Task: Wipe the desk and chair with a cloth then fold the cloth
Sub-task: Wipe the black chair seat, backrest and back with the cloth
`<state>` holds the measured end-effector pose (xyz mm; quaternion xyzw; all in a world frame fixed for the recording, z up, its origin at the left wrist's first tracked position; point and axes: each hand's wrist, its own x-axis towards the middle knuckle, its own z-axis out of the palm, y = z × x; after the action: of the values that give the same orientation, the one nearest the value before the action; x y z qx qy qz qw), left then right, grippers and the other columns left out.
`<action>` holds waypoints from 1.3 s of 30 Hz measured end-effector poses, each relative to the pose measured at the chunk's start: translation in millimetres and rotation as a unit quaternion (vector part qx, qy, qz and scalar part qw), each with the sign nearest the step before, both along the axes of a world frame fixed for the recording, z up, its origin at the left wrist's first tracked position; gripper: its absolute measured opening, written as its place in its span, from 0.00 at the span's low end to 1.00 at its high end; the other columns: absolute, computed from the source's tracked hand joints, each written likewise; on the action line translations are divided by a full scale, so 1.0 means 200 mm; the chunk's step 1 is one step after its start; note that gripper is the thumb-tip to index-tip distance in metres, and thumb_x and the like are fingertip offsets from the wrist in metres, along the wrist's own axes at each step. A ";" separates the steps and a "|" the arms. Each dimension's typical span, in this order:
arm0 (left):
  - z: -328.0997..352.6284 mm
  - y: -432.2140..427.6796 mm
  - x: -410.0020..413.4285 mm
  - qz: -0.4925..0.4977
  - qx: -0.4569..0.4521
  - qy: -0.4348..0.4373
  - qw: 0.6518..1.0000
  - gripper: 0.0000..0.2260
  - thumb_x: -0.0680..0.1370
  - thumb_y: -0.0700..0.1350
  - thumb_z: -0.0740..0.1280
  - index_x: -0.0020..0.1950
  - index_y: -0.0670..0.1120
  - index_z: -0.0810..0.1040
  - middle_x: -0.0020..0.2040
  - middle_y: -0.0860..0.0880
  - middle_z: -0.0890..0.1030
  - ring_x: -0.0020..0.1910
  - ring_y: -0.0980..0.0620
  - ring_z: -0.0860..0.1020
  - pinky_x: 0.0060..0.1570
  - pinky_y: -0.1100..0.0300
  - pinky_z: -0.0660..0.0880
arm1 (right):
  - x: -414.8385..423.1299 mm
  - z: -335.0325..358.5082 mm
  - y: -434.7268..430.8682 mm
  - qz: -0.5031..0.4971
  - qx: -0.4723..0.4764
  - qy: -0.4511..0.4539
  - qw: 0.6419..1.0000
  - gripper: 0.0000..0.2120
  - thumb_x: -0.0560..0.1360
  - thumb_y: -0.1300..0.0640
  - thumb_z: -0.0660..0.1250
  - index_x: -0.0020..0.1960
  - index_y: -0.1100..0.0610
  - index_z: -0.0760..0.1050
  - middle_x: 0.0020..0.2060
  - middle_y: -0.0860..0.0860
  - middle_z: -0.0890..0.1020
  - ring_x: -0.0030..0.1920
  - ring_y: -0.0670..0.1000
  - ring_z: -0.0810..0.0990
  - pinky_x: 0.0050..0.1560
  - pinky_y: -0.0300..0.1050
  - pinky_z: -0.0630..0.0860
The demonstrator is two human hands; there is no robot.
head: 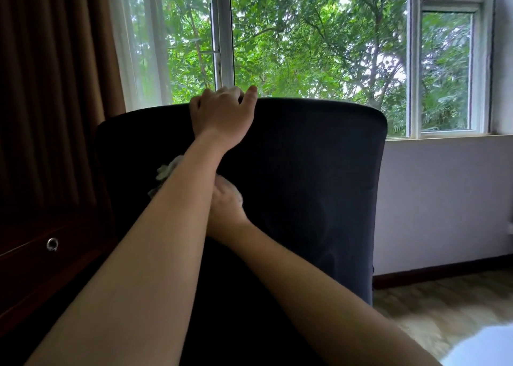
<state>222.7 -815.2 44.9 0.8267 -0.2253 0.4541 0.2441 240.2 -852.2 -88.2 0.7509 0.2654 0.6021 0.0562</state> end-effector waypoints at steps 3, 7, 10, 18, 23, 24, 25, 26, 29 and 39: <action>0.00 0.02 0.01 0.007 -0.008 -0.001 1.000 0.22 0.82 0.57 0.48 0.57 0.45 0.77 0.63 0.45 0.75 0.66 0.45 0.66 0.66 0.52 0.55 | 0.04 0.09 -0.24 0.012 0.078 -0.107 0.991 0.08 0.78 0.58 0.61 0.56 0.58 0.73 0.50 0.60 0.80 0.54 0.59 0.73 0.50 0.50 0.74; 0.00 0.05 0.04 0.008 -0.021 -0.003 1.000 0.20 0.82 0.56 0.50 0.55 0.46 0.77 0.62 0.45 0.76 0.65 0.45 0.67 0.65 0.53 0.55 | -0.03 0.10 -0.69 -0.120 0.140 -0.263 0.947 0.12 0.80 0.60 0.57 0.61 0.53 0.72 0.58 0.60 0.68 0.56 0.60 0.70 0.56 0.51 0.68; 0.00 0.05 0.05 0.014 -0.024 -0.012 1.000 0.19 0.81 0.56 0.51 0.55 0.46 0.76 0.62 0.45 0.76 0.65 0.45 0.67 0.65 0.53 0.55 | -0.07 0.11 -0.98 -0.169 0.225 -0.275 0.919 0.15 0.78 0.61 0.62 0.63 0.51 0.70 0.63 0.65 0.70 0.58 0.62 0.69 0.58 0.54 0.68; -0.02 -0.03 0.01 0.039 -0.019 -0.025 0.999 0.22 0.80 0.59 0.50 0.56 0.46 0.76 0.63 0.45 0.75 0.65 0.45 0.66 0.66 0.51 0.55 | 0.03 0.12 -0.80 -0.162 0.362 -0.290 0.871 0.15 0.76 0.63 0.66 0.62 0.56 0.68 0.59 0.69 0.75 0.56 0.65 0.75 0.56 0.54 0.67; -0.02 -0.06 0.00 0.033 -0.015 -0.022 0.999 0.24 0.81 0.60 0.48 0.58 0.46 0.76 0.63 0.46 0.75 0.66 0.45 0.66 0.66 0.50 0.54 | 0.11 -0.03 -0.15 -0.072 0.118 -0.240 0.961 0.12 0.76 0.59 0.60 0.60 0.57 0.70 0.57 0.60 0.72 0.55 0.60 0.73 0.51 0.51 0.73; -0.02 -0.06 0.00 0.028 -0.019 -0.023 0.999 0.24 0.81 0.60 0.48 0.59 0.46 0.76 0.63 0.46 0.75 0.66 0.45 0.66 0.67 0.50 0.54 | 0.09 -0.05 -0.08 -0.079 0.048 -0.203 0.975 0.16 0.74 0.54 0.62 0.61 0.56 0.73 0.57 0.57 0.76 0.56 0.58 0.75 0.54 0.49 0.73; -0.02 -0.06 -0.01 0.024 -0.021 -0.023 0.999 0.25 0.81 0.59 0.47 0.59 0.45 0.76 0.63 0.46 0.75 0.66 0.45 0.66 0.67 0.50 0.54 | 0.05 -0.06 -0.03 -0.092 -0.004 -0.178 0.980 0.18 0.71 0.51 0.62 0.58 0.53 0.78 0.54 0.53 0.81 0.55 0.54 0.79 0.55 0.45 0.73; -0.02 -0.05 -0.02 0.022 -0.023 -0.022 0.999 0.25 0.81 0.59 0.47 0.59 0.45 0.76 0.63 0.46 0.75 0.65 0.45 0.66 0.67 0.50 0.54 | 0.04 -0.06 -0.02 -0.103 -0.035 -0.165 0.980 0.18 0.68 0.49 0.62 0.53 0.51 0.82 0.49 0.48 0.84 0.51 0.49 0.82 0.55 0.42 0.74; -0.03 -0.03 -0.02 0.028 -0.034 -0.025 0.999 0.24 0.82 0.57 0.47 0.58 0.44 0.76 0.62 0.45 0.76 0.64 0.45 0.68 0.66 0.51 0.55 | 0.07 -0.02 -0.11 -0.054 -0.044 -0.155 0.986 0.25 0.62 0.53 0.75 0.57 0.56 0.75 0.46 0.53 0.84 0.48 0.52 0.83 0.52 0.45 0.76; -0.05 -0.01 0.04 0.044 -0.071 -0.057 0.995 0.20 0.81 0.55 0.50 0.50 0.44 0.76 0.57 0.45 0.78 0.62 0.45 0.69 0.65 0.52 0.56 | -0.17 0.02 -1.19 -0.188 0.158 -0.216 0.945 0.12 0.78 0.59 0.61 0.62 0.54 0.69 0.61 0.64 0.70 0.54 0.62 0.68 0.53 0.57 0.72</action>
<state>230.7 -818.0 35.8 0.7896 -0.1692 0.5253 0.2683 206.3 -1089.3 -83.6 0.6382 0.0024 0.7626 0.1056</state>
